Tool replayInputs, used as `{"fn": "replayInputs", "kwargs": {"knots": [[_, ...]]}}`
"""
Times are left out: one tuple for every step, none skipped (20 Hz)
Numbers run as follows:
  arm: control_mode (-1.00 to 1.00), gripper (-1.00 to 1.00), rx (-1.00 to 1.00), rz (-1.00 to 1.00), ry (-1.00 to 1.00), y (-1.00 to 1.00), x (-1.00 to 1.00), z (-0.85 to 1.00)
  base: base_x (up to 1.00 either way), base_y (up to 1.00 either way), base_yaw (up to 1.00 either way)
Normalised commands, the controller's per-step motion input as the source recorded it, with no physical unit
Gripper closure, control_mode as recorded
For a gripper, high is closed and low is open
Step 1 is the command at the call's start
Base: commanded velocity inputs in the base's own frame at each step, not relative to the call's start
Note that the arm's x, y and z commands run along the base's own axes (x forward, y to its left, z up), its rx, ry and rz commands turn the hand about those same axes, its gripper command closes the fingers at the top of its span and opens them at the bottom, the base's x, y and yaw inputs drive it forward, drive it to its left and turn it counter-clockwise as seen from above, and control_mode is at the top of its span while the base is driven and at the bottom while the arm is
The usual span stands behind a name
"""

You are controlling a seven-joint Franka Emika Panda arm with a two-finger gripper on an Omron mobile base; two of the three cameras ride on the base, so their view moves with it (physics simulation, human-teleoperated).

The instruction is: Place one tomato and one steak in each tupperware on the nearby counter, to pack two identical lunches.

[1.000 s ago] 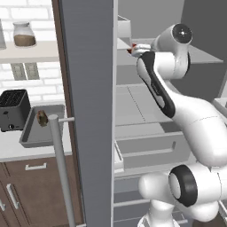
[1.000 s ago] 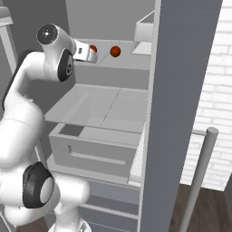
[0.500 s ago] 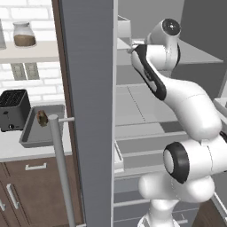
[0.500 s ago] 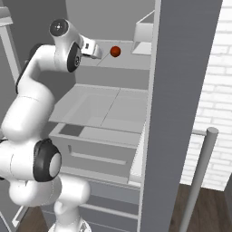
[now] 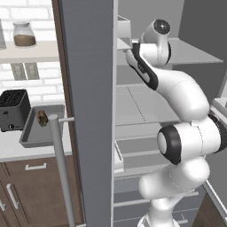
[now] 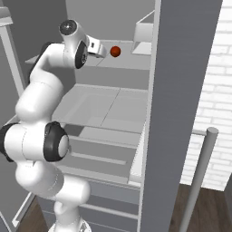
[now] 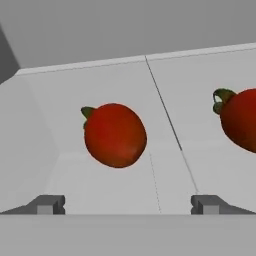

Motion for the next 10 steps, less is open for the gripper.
{"fn": "replayInputs", "kwargs": {"knots": [[-1.00,-1.00,0.00,0.00,0.00,0.09,0.51,-0.12,0.00,0.00,0.00],[-1.00,-1.00,0.00,0.00,0.02,0.11,0.49,-0.04,0.00,0.00,0.00],[-1.00,-1.00,0.00,0.00,0.06,0.14,0.49,0.00,0.00,0.00,0.00],[-1.00,-1.00,0.00,0.00,0.07,0.14,0.48,0.00,0.00,0.00,0.00],[-1.00,-1.00,0.00,0.00,0.09,0.12,0.50,0.00,0.00,0.00,0.00],[-1.00,-1.00,0.00,0.00,0.09,0.11,0.49,0.00,0.00,0.00,0.00],[-1.00,-1.00,0.00,0.00,0.08,0.11,0.49,0.00,0.00,0.00,0.00],[-1.00,-1.00,0.00,0.00,0.07,0.13,0.49,0.00,0.00,0.00,0.00],[-1.00,-1.00,0.00,0.00,0.07,0.11,0.49,0.00,0.00,0.00,0.00],[-1.00,-1.00,0.00,0.00,0.07,0.10,0.50,0.00,0.00,0.00,0.00]]}}
